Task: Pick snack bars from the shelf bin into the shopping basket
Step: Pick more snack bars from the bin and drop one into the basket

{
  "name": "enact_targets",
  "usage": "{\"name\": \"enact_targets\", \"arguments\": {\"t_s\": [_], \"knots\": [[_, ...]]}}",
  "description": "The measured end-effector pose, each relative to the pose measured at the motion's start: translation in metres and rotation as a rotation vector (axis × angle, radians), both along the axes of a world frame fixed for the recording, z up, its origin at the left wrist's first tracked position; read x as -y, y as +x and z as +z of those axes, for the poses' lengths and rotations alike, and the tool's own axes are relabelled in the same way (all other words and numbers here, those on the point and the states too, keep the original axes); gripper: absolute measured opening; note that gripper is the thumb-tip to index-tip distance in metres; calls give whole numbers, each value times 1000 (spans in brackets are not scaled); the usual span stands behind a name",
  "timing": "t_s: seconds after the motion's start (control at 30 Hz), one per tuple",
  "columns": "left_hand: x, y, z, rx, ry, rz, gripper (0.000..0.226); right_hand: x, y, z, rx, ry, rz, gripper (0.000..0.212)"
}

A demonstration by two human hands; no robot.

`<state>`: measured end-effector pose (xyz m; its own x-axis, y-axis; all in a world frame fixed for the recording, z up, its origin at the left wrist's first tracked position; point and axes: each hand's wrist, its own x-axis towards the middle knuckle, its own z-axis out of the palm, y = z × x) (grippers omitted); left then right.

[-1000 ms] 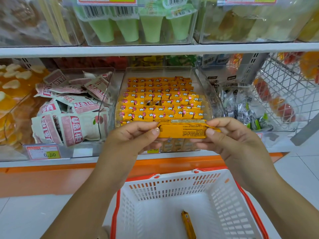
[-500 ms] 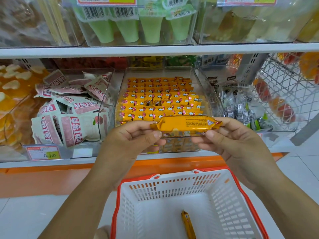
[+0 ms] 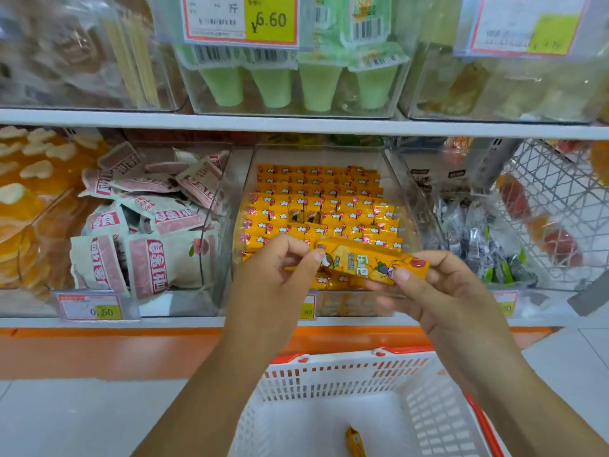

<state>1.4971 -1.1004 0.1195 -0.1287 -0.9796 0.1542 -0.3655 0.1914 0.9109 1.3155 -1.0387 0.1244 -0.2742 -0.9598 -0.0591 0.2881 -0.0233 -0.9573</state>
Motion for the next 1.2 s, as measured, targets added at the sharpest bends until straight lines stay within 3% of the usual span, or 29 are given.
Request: {"name": "enact_targets", "arguments": {"t_s": [0.1, 0.13, 0.23, 0.3, 0.43, 0.53, 0.77, 0.83, 0.97, 1.07, 1.2], "knots": [[23, -1, -8, 263, -223, 54, 11, 30, -2, 11, -215, -24, -59, 25], [32, -1, -12, 336, -264, 57, 20, 43, -3, 13, -313, -30, -72, 17], [51, 1, -24, 557, -196, -18, 55, 82, -4, 19, -581, -39, -71, 13], [56, 2, -32, 697, -158, -55, 63, 107, -3, 21, -727, -41, -43, 14], [61, 3, -38, 772, -140, -78, 83, 156, 6, 18, -1164, 21, 129, 17], [63, 5, -41, 765, -150, -105, 92, 179, 19, 9, -1251, 94, 283, 14], [65, 5, -43, 761, -175, -126, 83, 202, 34, 0, -1444, 125, 473, 22], [67, 4, -42, 770, -189, -140, 81, 204, 31, 7, -1425, 150, 544, 30], [72, -1, -39, 818, -208, -173, 81, 198, 5, 22, -1272, 140, 356, 21], [74, -4, -38, 852, -185, -189, 83, 191, -11, 20, -1475, 184, 371, 15], [76, -5, -39, 878, -158, -195, 83, 186, -7, 2, -1635, 239, 419, 27]]}}
